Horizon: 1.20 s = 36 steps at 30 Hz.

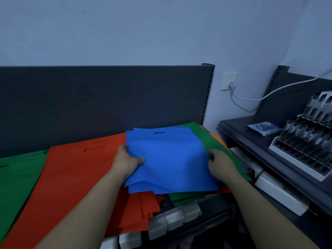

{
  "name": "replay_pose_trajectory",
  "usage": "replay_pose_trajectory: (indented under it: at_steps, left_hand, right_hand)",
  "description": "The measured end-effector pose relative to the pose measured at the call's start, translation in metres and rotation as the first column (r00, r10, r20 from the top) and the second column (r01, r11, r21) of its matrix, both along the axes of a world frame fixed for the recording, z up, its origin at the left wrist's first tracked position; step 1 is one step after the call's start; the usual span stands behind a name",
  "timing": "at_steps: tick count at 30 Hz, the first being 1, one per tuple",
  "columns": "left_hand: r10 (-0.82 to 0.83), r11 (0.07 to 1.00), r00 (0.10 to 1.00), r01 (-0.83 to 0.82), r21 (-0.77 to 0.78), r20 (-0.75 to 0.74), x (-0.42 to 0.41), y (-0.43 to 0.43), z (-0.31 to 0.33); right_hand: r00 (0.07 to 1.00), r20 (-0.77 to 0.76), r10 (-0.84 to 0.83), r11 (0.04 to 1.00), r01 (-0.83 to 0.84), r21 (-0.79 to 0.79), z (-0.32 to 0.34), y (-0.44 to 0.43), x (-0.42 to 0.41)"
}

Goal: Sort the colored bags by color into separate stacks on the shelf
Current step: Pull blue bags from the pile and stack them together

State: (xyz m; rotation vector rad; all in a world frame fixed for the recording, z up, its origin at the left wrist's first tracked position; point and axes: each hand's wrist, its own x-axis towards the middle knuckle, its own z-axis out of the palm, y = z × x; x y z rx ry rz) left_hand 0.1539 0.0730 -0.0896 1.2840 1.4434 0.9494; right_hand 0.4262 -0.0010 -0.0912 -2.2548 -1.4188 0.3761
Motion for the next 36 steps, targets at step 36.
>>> replay_pose_trajectory:
  at_steps: [36]
  left_hand:
    - [0.146, 0.925, 0.929, -0.25, 0.286, 0.341, -0.261, -0.077, 0.079]
  right_hand:
    - [0.871, -0.27, 0.411, 0.803, -0.206, 0.559, 0.086, 0.049, -0.282]
